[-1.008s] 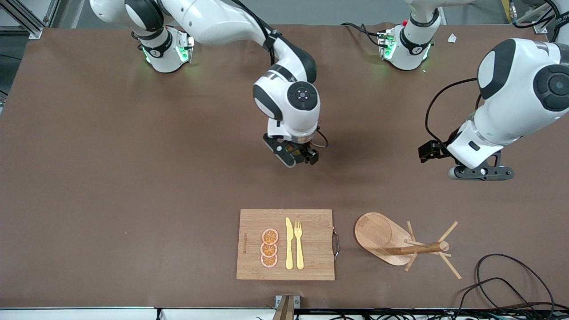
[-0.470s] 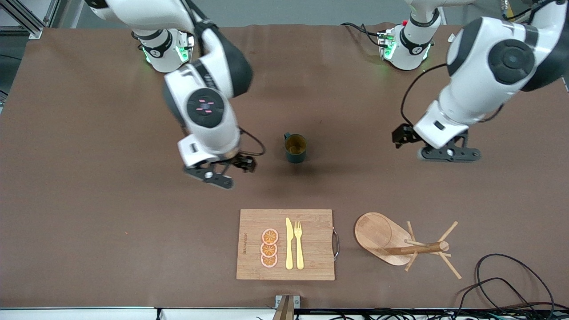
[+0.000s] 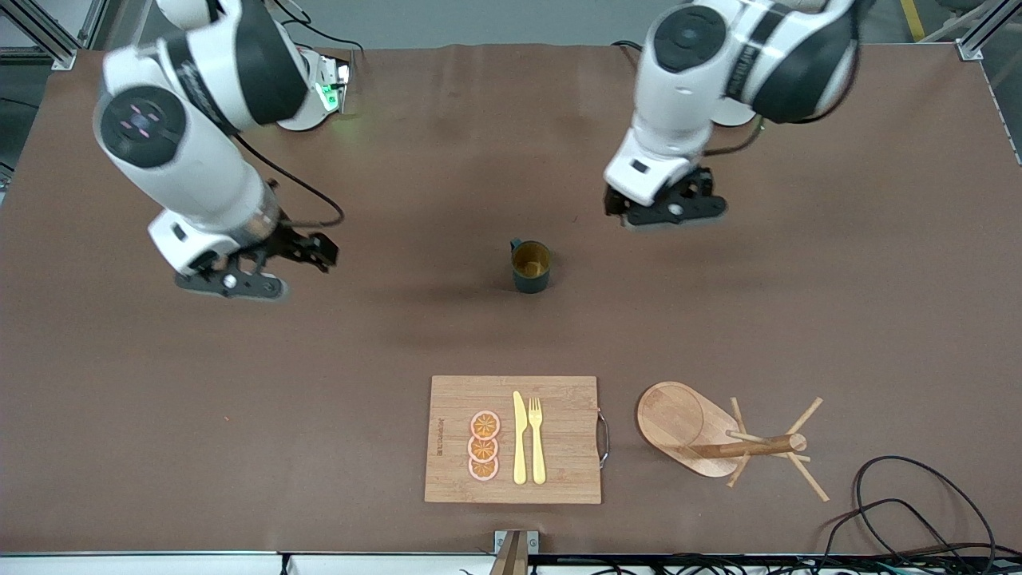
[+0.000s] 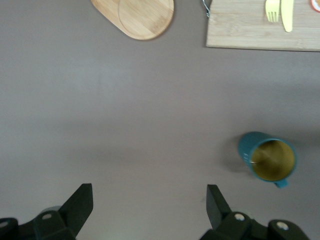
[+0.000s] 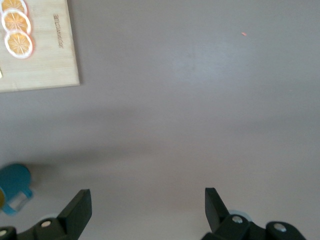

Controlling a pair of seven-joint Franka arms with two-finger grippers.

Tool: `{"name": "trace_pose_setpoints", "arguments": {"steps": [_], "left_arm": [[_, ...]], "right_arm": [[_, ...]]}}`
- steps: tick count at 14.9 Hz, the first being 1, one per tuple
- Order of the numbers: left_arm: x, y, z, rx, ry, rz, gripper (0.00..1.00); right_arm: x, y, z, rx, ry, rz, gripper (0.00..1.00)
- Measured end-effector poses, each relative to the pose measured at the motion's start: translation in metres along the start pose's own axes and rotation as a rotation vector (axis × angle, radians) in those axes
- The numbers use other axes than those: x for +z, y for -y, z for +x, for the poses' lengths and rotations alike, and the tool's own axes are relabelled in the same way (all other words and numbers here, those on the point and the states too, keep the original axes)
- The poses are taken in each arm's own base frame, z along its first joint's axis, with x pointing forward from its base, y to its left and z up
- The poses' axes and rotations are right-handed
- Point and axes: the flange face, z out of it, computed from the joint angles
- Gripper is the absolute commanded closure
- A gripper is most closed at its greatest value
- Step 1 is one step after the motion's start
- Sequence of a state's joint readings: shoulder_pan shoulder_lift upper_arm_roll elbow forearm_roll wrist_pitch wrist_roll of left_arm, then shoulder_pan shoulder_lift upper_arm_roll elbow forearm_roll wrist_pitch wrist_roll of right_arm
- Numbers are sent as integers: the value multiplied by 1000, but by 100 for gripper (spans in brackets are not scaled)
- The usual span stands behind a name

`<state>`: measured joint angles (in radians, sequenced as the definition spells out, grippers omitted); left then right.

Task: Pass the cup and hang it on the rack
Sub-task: 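Release the mug with the right gripper while the left gripper approaches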

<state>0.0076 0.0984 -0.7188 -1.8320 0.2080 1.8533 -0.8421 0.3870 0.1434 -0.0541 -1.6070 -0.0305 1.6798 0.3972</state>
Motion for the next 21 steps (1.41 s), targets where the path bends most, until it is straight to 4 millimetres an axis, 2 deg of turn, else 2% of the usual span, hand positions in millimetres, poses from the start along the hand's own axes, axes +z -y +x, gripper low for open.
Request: {"name": "trace_pose_setpoints", "arguments": {"steps": [2,4,7,9,11,14,19,21], "left_arm": [[3,-30,-25,-30,-28,15,0],[13,-67,-55,-75,-83,44,0],[48,-129,-113,-144,-175,84,0],[79,-166,-153,-188,-241,92,0],[103,-194,-181,-217,-305,82,0],[134,-216,-200,-277,-416,54,0],[188,-237,-213,-421,-566,0,5],[204,-245,-214,-440,-606,22,11]], "right_arm": [[-11,-49,-8,-57,4,2,0],[-20,-104,-6,-84,1,10,0],[-35,-181,-3,-91,-22,21,0],[-43,-214,-5,-83,-33,23,0],[-51,-235,-7,-65,-44,24,0],[-60,-252,-7,-59,-66,23,0],[-63,-246,-6,-72,-71,22,0],[-63,-244,-6,-75,-71,22,0]]}}
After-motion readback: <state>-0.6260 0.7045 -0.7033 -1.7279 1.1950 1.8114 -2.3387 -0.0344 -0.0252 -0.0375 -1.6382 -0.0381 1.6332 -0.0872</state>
